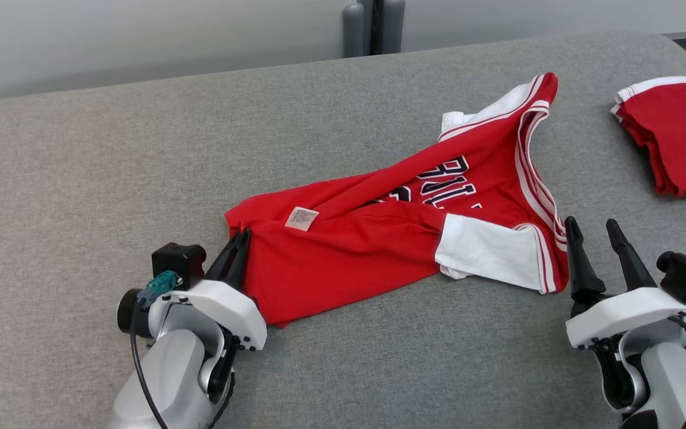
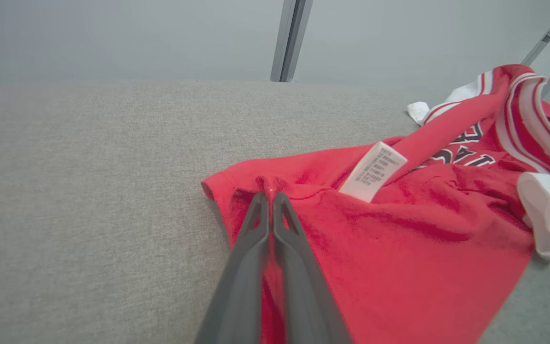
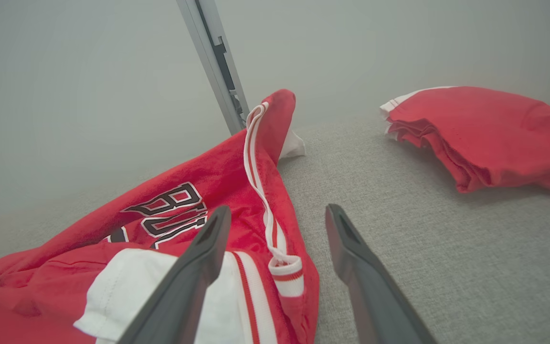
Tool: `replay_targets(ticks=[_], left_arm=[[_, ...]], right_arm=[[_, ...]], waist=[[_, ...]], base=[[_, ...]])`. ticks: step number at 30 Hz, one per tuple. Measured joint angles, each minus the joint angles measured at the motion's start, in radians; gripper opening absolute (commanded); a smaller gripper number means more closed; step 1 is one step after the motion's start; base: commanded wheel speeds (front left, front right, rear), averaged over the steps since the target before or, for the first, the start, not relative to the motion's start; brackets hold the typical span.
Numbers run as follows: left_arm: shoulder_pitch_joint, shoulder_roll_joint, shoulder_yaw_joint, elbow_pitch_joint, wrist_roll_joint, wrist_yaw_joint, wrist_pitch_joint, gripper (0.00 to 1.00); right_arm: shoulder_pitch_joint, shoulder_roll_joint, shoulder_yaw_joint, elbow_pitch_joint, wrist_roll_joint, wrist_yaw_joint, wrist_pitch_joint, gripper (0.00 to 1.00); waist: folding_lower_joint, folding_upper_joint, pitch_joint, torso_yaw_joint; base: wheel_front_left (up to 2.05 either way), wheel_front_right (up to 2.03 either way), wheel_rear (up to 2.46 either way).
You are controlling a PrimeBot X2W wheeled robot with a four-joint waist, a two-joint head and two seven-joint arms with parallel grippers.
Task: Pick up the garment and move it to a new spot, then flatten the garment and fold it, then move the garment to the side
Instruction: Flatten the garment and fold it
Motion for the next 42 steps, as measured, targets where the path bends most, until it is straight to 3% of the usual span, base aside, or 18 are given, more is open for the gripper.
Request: replay_targets(ticks=[9, 22, 28, 42], left_arm=[[0.042, 0.006, 0.046, -0.177, 0.074, 0.013, 0.000, 0.00], [0.217, 0.004, 0.058, -0.391, 0.148, 0.008, 0.000, 0.00], [0.264, 0.003, 0.069, -0.433, 0.152, 0.009, 0.000, 0.00], [0.278, 0.001, 0.038, -0.430, 0.132, 0.010, 0.000, 0.00]], right_arm=[[0.028, 0.004, 0.005, -0.010, 0.000, 0.000, 0.000, 1.00], [0.132, 0.032, 0.144, -0.051, 0.037, 0.000, 0.042, 1.00], [0.178, 0.025, 0.240, -0.083, 0.078, 0.000, 0.104, 1.00], [0.159, 0.042, 0.215, 0.026, -0.072, 0.000, 0.123, 1.00]], waist=[[0.0000, 0.0000, -0.032, 0.031], [0.0000, 0.0000, -0.085, 0.103], [0.0000, 0.0000, -0.080, 0.139], [0.0000, 0.0000, -0.090, 0.167]], base=[[0.00, 0.00, 0.00], [0.00, 0.00, 0.00], [0.00, 0.00, 0.00], [0.00, 0.00, 0.00]])
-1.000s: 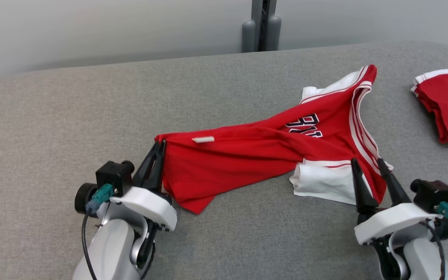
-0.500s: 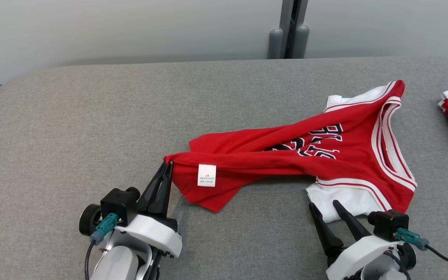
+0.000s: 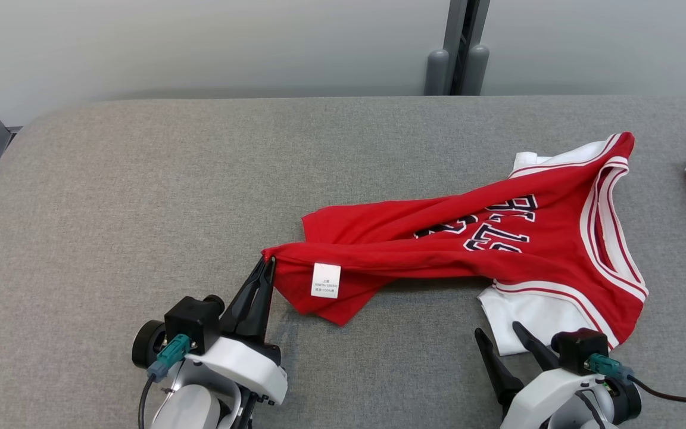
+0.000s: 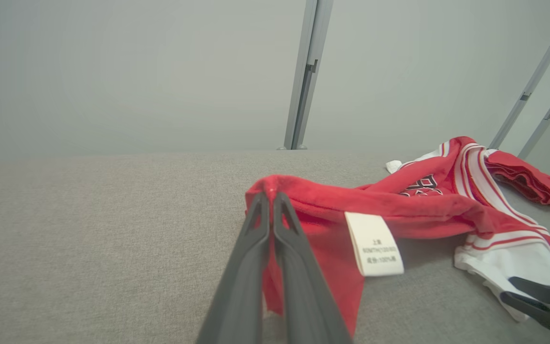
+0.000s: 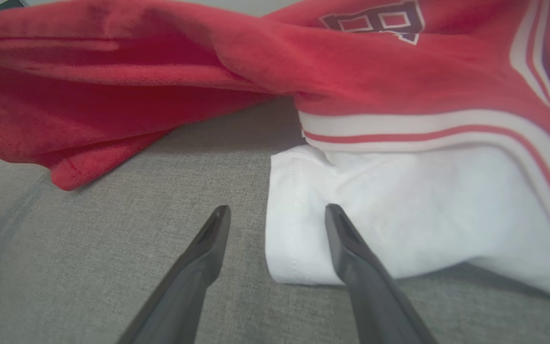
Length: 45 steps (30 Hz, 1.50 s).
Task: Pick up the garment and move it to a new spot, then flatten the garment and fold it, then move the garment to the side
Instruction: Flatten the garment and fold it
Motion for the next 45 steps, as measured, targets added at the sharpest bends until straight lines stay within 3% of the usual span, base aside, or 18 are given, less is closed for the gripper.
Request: replay_targets(ticks=[17, 31, 32, 33, 45], left_arm=[[-0.067, 0.029, 0.102, -0.101, 0.067, 0.001, 0.000, 0.00], [0.127, 0.118, 0.023, 0.024, 0.095, -0.068, 0.035, 0.02], [0.134, 0.124, 0.015, 0.038, 0.095, -0.069, 0.060, 0.54], [0.141, 0.131, 0.011, 0.046, 0.096, -0.072, 0.068, 1.00], [0.095, 0.055, 0.129, -0.092, 0.045, 0.028, 0.002, 1.00]], right_arm=[[-0.020, 0.018, 0.002, -0.051, 0.070, 0.000, -0.050, 1.00], [-0.011, 0.011, -0.022, -0.046, 0.096, 0.000, -0.071, 1.00], [-0.011, 0.011, -0.025, -0.046, 0.096, 0.000, -0.072, 1.00], [-0.011, 0.011, -0.028, -0.045, 0.097, 0.000, -0.072, 1.00], [-0.005, -0.004, -0.019, -0.097, 0.077, 0.000, -0.055, 1.00]], waist=[[-0.0001, 0.0000, -0.027, -0.003], [0.0000, 0.0000, -0.028, 0.006], [-0.0001, 0.0000, -0.028, 0.010], [-0.0001, 0.0000, -0.028, 0.015], [0.0000, 0.0000, -0.009, 0.003]], base=[[0.00, 0.00, 0.00], [0.00, 0.00, 0.00], [0.00, 0.00, 0.00], [0.00, 0.00, 0.00], [0.00, 0.00, 0.00]])
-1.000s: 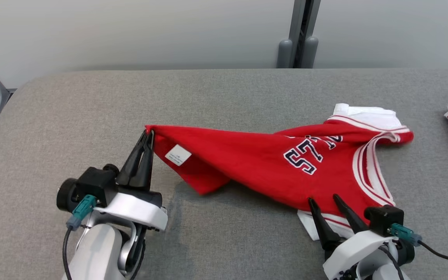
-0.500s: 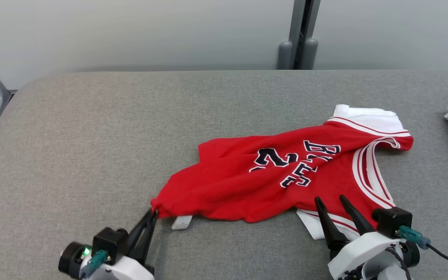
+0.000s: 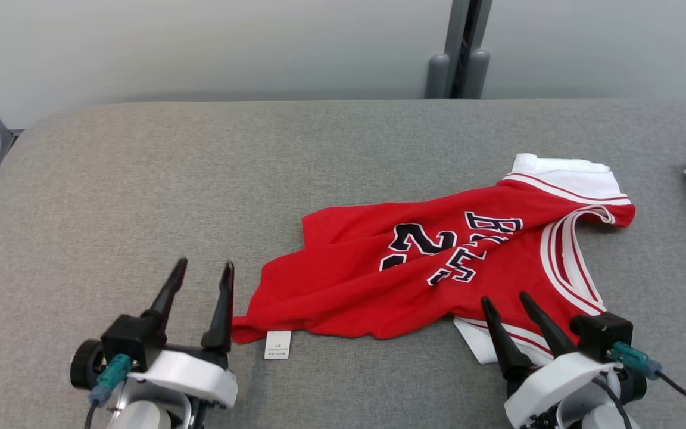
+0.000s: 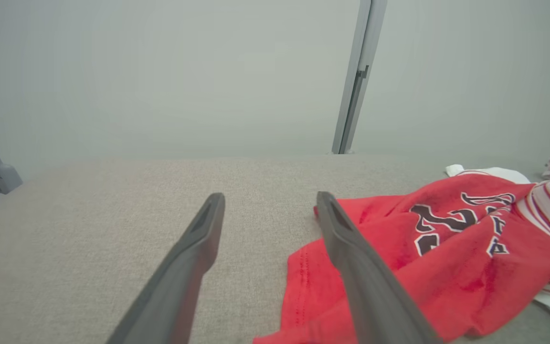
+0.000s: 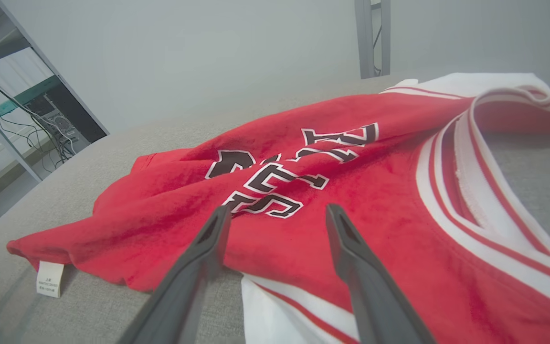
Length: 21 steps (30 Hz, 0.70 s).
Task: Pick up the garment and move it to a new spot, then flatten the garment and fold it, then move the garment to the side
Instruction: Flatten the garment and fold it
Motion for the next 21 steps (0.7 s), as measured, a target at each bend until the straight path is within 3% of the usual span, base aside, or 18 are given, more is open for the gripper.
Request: replay_targets(ticks=[4, 15, 21], left_arm=[[-0.006, -0.022, 0.031, -0.074, 0.009, 0.006, -0.001, 1.00], [0.005, -0.047, 0.052, -0.085, 0.044, -0.015, -0.001, 1.00], [0.007, -0.051, 0.062, -0.077, 0.051, -0.026, -0.001, 1.00]], right_arm=[[0.040, -0.022, 0.016, -0.051, -0.029, 0.000, 0.013, 1.00], [0.168, -0.103, 0.142, -0.147, -0.180, 0.000, 0.057, 1.00], [0.177, -0.096, 0.077, -0.129, -0.245, 0.000, 0.054, 1.00]], waist=[[0.0000, 0.0000, 0.010, -0.024], [-0.0001, 0.0000, 0.016, -0.044], [0.0000, 0.0000, 0.019, -0.038]], base=[[0.00, 0.00, 0.00], [0.00, 0.00, 0.00], [0.00, 0.00, 0.00]])
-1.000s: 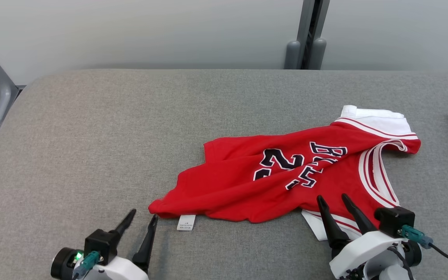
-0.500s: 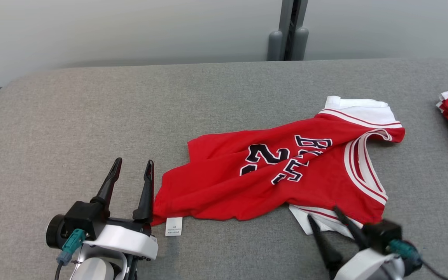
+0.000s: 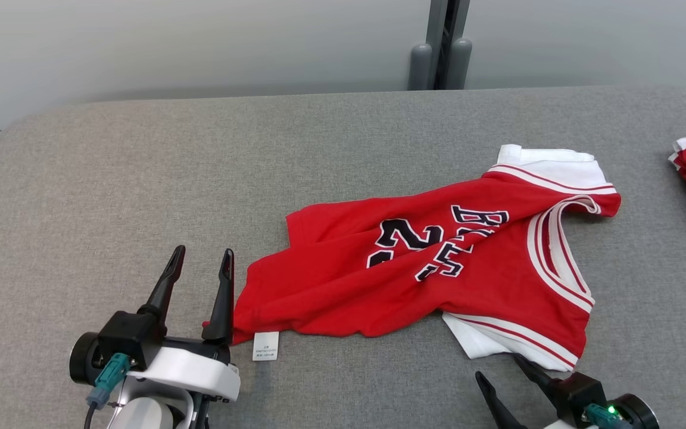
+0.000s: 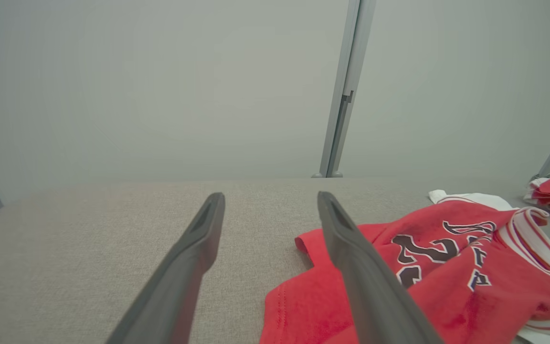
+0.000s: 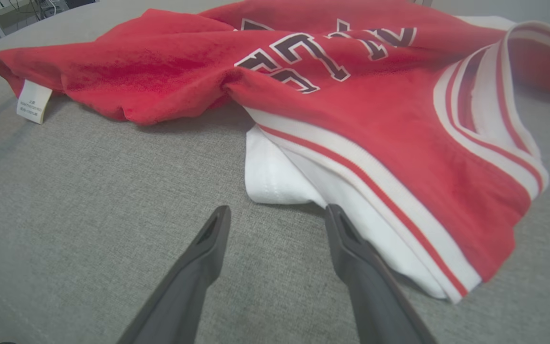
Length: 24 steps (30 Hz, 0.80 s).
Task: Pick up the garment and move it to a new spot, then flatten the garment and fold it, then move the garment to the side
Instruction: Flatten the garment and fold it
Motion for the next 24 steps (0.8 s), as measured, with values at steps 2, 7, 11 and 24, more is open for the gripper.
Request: replay_targets(ticks=[2, 7, 11, 24], left_arm=[[0.001, 0.000, 0.002, 0.004, 0.000, -0.001, 0.000, 1.00], [0.000, -0.002, -0.008, 0.012, 0.002, -0.010, 0.000, 1.00], [-0.002, -0.003, -0.015, 0.017, -0.001, -0.012, 0.000, 1.00], [-0.004, -0.003, -0.031, 0.018, -0.023, 0.001, 0.000, 1.00]], right_arm=[[-0.006, 0.012, -0.006, 0.017, -0.016, 0.000, -0.005, 1.00], [-0.052, 0.035, -0.005, 0.061, -0.044, 0.000, -0.009, 1.00], [-0.082, 0.046, 0.007, 0.111, -0.052, 0.000, -0.010, 1.00], [-0.144, 0.058, -0.064, 0.203, -0.097, 0.000, 0.044, 0.00]], waist=[[0.0000, 0.0000, 0.002, 0.002], [0.0000, 0.0000, 0.008, 0.015], [0.0000, 0.0000, 0.012, 0.032], [0.0000, 0.0000, 0.015, 0.053]], base=[[0.00, 0.00, 0.00], [0.00, 0.00, 0.00], [0.00, 0.00, 0.00], [0.00, 0.00, 0.00]])
